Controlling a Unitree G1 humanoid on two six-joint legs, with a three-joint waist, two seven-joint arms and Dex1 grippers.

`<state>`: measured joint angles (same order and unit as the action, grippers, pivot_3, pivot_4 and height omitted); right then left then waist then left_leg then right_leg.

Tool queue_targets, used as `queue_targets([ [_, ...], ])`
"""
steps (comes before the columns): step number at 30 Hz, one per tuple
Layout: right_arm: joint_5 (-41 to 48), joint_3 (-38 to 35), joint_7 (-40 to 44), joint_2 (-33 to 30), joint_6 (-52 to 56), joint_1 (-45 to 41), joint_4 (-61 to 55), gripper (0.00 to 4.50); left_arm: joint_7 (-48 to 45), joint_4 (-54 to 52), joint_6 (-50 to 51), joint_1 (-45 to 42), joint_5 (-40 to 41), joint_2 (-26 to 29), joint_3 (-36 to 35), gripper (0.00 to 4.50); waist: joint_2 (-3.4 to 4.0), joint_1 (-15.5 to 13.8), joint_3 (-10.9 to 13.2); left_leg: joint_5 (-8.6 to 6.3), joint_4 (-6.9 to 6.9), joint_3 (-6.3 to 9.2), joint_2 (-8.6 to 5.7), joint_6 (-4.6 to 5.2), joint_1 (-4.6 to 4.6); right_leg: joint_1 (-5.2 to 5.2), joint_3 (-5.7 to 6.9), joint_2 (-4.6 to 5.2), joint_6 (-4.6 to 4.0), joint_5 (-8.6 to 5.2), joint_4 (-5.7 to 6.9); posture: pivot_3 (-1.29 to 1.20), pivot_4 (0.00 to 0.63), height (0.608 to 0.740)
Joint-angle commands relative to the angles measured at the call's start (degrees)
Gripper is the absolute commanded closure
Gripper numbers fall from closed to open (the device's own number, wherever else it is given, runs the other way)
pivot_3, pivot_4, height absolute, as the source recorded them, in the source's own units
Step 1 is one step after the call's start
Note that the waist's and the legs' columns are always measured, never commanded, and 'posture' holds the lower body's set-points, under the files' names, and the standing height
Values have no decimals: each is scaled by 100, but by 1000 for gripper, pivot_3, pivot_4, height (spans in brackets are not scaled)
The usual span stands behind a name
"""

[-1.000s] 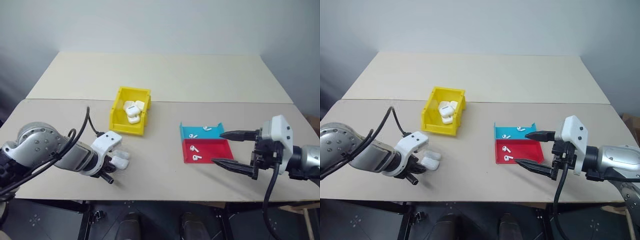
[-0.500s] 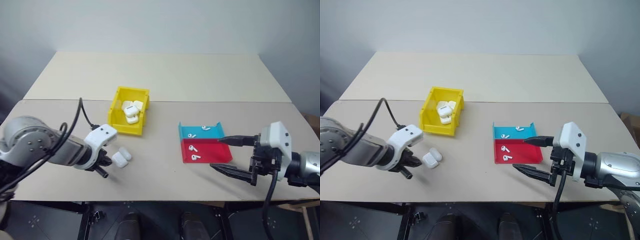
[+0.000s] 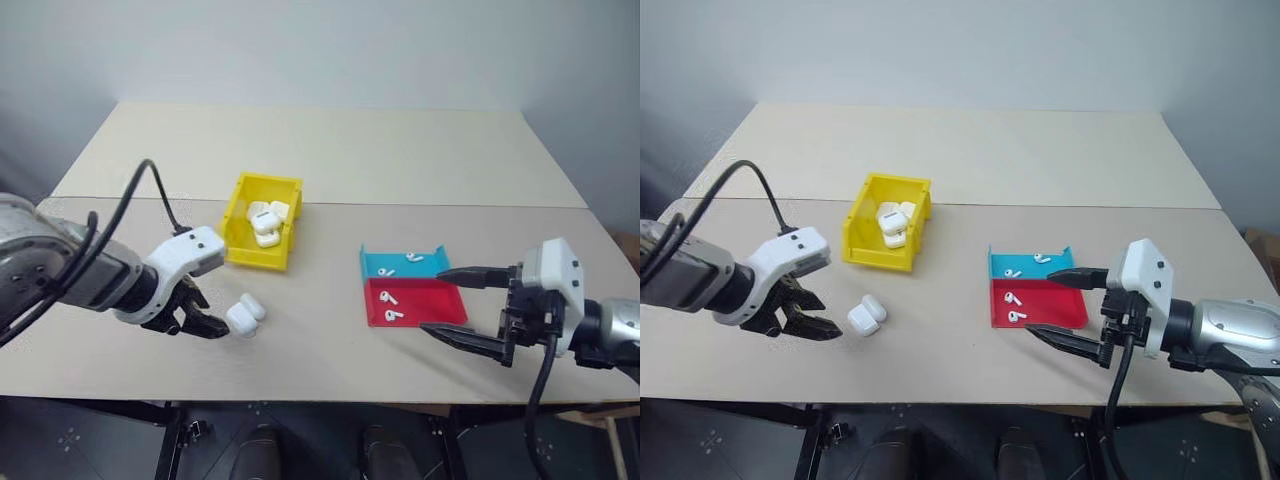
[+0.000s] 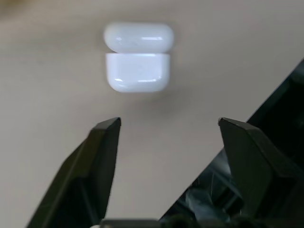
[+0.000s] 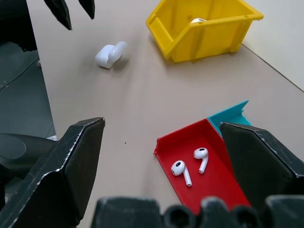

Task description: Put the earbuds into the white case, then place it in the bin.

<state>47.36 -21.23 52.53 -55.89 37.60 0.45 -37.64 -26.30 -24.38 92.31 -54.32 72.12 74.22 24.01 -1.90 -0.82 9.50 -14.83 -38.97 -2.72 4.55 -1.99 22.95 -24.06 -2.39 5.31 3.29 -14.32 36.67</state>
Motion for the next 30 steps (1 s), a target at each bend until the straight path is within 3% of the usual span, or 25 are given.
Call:
queue_targets([
  [1, 28, -118, 24, -12, -73, -31, -86, 0, -381, 169, 19, -450, -239, -41, 600, 25, 0, 13, 0, 0, -1, 0, 0, 0, 0, 0, 0, 0, 0, 0, 0, 0, 150, 740],
  [7, 49, -168, -25, 17, -66, 59, -166, 0, -716, 458, 19, -853, -1105, -481, 1257, 25, 0, 7, 0, 0, -2, 1, 0, 0, 0, 1, 0, 0, 0, 0, 1, 0, 150, 740],
  [17, 99, -268, -86, 29, -45, 172, -272, 0, -854, 826, 19, -761, -2140, -1122, 1558, 25, -1, 9, 0, 0, -4, 3, 0, 1, 2, 0, 0, 0, 0, 0, 2, 0, 150, 740],
  [30, 91, -268, -87, 8, -58, 167, -259, 0, -958, 874, 19, -551, -2492, -1501, 1565, 25, -1, 12, 0, -1, -6, 5, 0, 1, 2, 0, 1, 0, 0, 0, 3, 0, 150, 740],
])
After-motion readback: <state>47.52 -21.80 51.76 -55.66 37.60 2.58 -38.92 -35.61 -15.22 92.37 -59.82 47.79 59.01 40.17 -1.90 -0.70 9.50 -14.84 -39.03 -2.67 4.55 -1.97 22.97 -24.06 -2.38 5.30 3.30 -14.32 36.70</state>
